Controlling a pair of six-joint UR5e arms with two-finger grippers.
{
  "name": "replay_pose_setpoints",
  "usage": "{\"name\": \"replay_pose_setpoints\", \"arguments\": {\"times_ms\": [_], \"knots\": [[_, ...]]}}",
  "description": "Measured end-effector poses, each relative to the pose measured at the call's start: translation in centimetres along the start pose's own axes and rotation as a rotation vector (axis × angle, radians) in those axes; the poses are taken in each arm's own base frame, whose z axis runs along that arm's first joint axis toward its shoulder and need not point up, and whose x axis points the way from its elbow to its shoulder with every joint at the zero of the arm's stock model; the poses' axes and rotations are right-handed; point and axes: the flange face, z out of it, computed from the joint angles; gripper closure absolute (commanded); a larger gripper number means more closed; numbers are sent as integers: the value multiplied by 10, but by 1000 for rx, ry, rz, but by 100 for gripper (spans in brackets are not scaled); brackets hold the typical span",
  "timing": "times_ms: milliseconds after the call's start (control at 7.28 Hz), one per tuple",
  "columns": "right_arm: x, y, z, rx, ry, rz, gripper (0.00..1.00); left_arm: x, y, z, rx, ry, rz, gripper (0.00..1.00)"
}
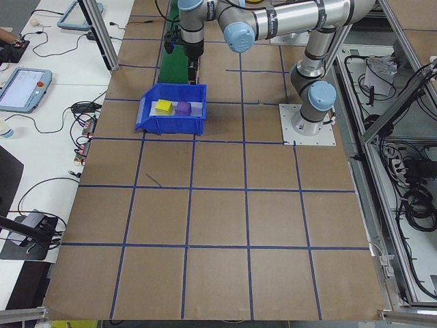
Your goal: Move block left to right into plate
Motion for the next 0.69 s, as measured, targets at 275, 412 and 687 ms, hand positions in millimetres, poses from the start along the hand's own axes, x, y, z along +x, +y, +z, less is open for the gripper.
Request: {"name": "replay_pose_setpoints", "arguments": {"times_ms": [275, 412, 687], "knots": [[0, 0, 1, 0, 0, -1, 0, 14, -17, 35, -36, 64, 22, 0], [0, 0, 1, -1, 0, -1, 0, 25, -22, 50, -54, 74, 37, 0], [0, 0, 1, -1, 0, 0, 0, 28, -31, 91, -67, 67, 56, 0]]}}
